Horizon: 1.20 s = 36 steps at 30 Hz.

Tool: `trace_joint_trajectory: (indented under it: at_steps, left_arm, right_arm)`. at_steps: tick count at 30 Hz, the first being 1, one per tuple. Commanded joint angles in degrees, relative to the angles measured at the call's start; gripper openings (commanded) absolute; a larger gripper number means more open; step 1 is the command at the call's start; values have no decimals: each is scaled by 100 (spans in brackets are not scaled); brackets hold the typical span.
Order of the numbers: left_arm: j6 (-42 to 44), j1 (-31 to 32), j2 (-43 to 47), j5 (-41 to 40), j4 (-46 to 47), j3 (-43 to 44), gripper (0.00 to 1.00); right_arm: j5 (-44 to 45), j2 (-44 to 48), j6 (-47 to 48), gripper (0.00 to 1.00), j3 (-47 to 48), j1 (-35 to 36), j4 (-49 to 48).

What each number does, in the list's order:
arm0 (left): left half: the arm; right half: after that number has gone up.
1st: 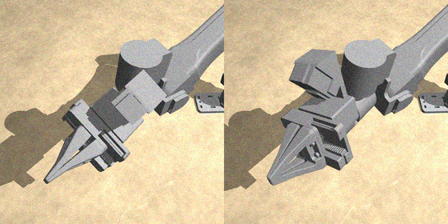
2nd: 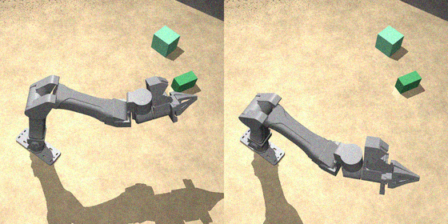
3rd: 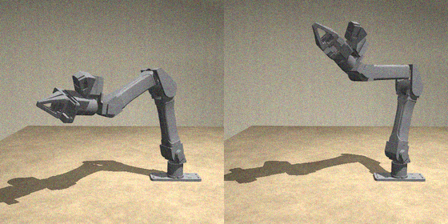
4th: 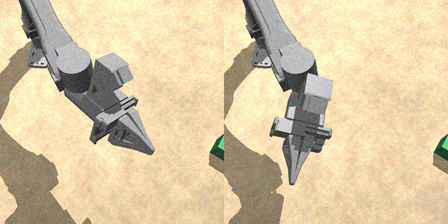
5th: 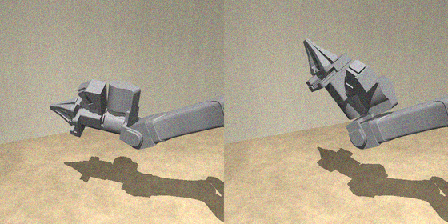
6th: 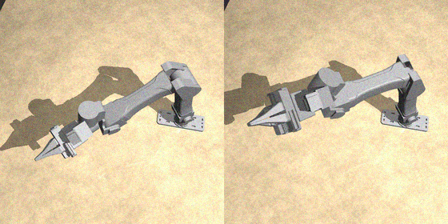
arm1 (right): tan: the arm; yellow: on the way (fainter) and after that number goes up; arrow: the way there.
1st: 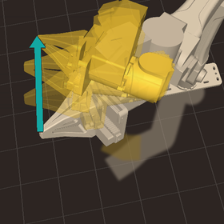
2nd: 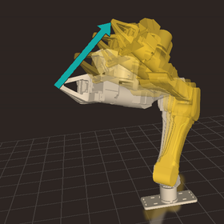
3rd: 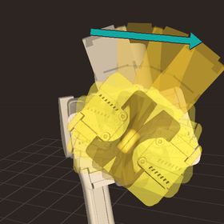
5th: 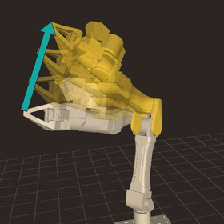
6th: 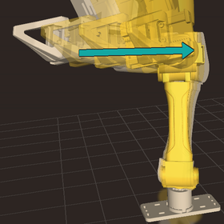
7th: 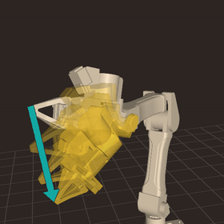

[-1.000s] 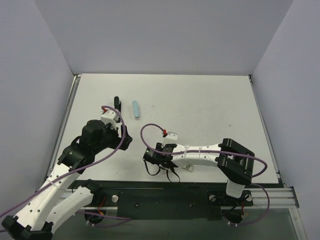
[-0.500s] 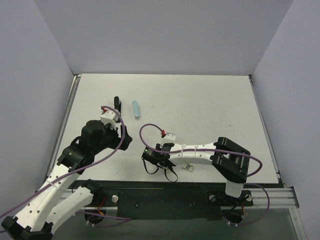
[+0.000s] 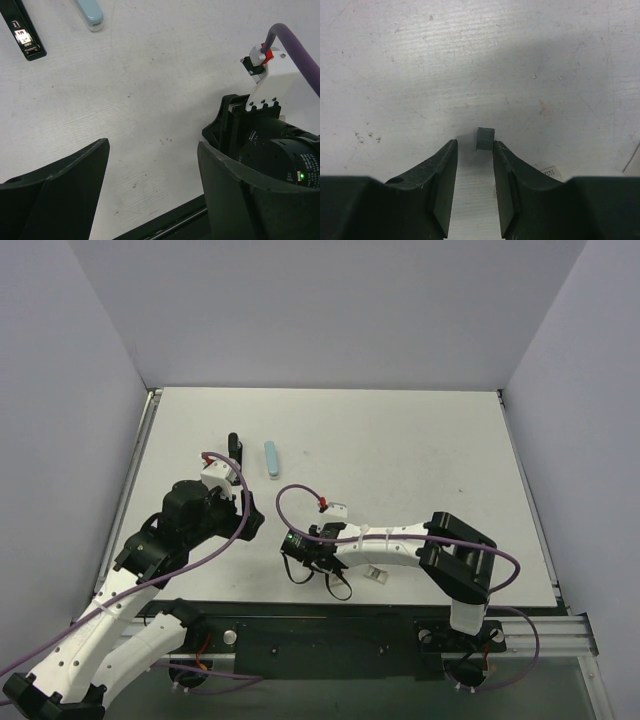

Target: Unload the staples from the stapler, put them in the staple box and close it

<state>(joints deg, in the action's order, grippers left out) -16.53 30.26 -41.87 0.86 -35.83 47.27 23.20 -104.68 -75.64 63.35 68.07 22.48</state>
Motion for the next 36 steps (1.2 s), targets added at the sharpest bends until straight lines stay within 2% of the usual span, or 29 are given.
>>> trace_joint_trajectory:
  at_steps: [1,13,21,36]
  left_arm:
    - [-52,-11,47,-34,164,63,81]
    - [-52,-20,21,-34,164,63,81]
    - [-52,-20,3,-34,165,63,82]
    - [-52,-38,-50,-34,173,63,81]
  right_arm:
    - [-96,-201,93,30,81,-75,301]
    - [-176,-386,304,20,274,-93,406]
    - [-123,-325,339,4,274,-84,406]
    - [518,686,163,3,-33,162,687]
